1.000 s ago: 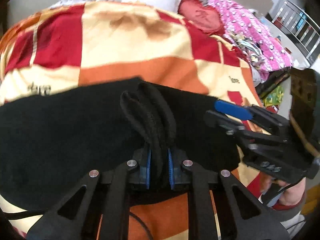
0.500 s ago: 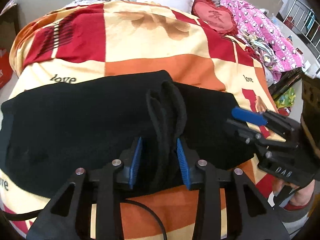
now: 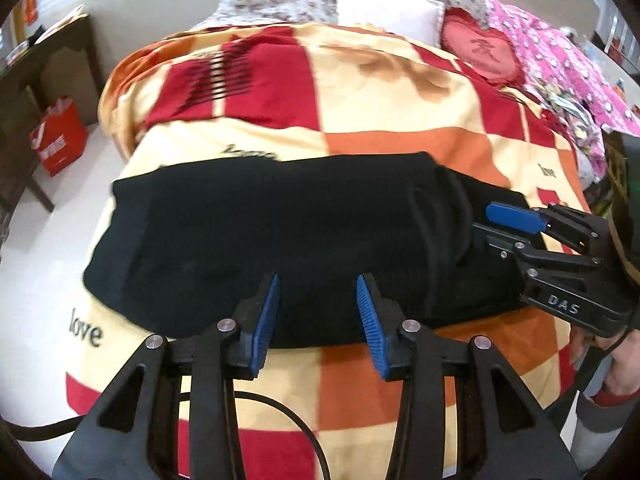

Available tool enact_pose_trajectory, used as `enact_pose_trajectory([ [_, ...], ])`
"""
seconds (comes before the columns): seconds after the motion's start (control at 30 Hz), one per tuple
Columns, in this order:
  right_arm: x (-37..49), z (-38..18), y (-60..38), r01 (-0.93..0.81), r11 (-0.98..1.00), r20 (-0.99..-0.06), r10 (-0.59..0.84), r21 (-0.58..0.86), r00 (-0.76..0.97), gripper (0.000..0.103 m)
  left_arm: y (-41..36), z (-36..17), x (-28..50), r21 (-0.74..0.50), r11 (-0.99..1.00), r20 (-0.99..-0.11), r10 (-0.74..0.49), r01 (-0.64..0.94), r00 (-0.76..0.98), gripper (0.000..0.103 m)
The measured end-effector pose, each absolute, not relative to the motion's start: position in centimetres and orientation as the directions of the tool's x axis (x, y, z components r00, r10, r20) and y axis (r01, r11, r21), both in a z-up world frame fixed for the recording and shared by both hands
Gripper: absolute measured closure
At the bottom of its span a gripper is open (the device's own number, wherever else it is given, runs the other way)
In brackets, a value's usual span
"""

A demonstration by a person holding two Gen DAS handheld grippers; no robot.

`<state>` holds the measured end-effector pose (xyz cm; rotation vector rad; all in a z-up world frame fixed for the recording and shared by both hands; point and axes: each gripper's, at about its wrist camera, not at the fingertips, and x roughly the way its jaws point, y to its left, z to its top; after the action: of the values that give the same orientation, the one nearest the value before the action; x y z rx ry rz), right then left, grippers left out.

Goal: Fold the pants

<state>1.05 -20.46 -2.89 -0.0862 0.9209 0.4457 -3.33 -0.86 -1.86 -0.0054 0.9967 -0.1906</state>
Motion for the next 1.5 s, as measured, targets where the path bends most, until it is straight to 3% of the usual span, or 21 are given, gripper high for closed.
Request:
enact_pose_trajectory([
  [0.23, 2.6, -3.8, -17.8, -0.402, 0.915, -0.804, 0.246, 0.009, 0.541, 0.059, 1.5, -2.8, -3.0, -0.121, 0.988, -0.840, -0.152, 0.093, 0.521, 0.064],
  [0.57, 0.4, -3.7, -17.3, -0.450, 0.893, -0.827, 0.258, 0.007, 0.500, 0.058, 5.3, -3.1, -3.1, -0.211, 0.977, -0.833, -0.190, 0.019, 0.519, 0.063],
  [0.63, 0.7, -4.1, -17.2, -0.449, 0.893, -0.823, 0.260, 0.006, 0.505, 0.057, 6.6, -3.2, -3.3, -0.257, 0.966, -0.829, -0.218, -0.003, 0.515, 0.057],
  [0.7, 1.0, -3.5, -17.3, -0.447, 0.894, -0.829, 0.268, 0.024, 0.491, 0.058, 8.0, -3.2, -3.8, -0.305, 0.951, -0.821, -0.239, -0.046, 0.519, 0.041],
  [0.77, 1.2, -2.4, -17.1, -0.461, 0.887, -0.814, 0.292, 0.034, 0.502, 0.058, 9.6, -3.3, -4.3, -0.345, 0.934, -0.814, -0.249, -0.092, 0.525, 0.038],
  [1.1, 6.5, -1.3, -9.8, -0.616, 0.763, -0.773, 0.508, 0.197, 0.381, 0.055, 13.2, -5.2, -5.0, -0.423, 0.876, -0.826, -0.267, -0.232, 0.497, 0.038],
  [1.37, 11.5, -2.4, -2.0, -0.709, 0.678, -0.787, 0.539, 0.193, 0.301, 0.054, 13.2, -5.4, -3.4, -0.426, 0.866, -0.817, -0.245, -0.262, 0.522, 0.038],
  [1.5, 13.2, -3.8, 1.0, -0.744, 0.644, -0.812, 0.524, 0.179, 0.257, 0.054, 13.1, -5.5, -2.6, -0.431, 0.863, -0.810, -0.240, -0.265, 0.535, 0.033],
])
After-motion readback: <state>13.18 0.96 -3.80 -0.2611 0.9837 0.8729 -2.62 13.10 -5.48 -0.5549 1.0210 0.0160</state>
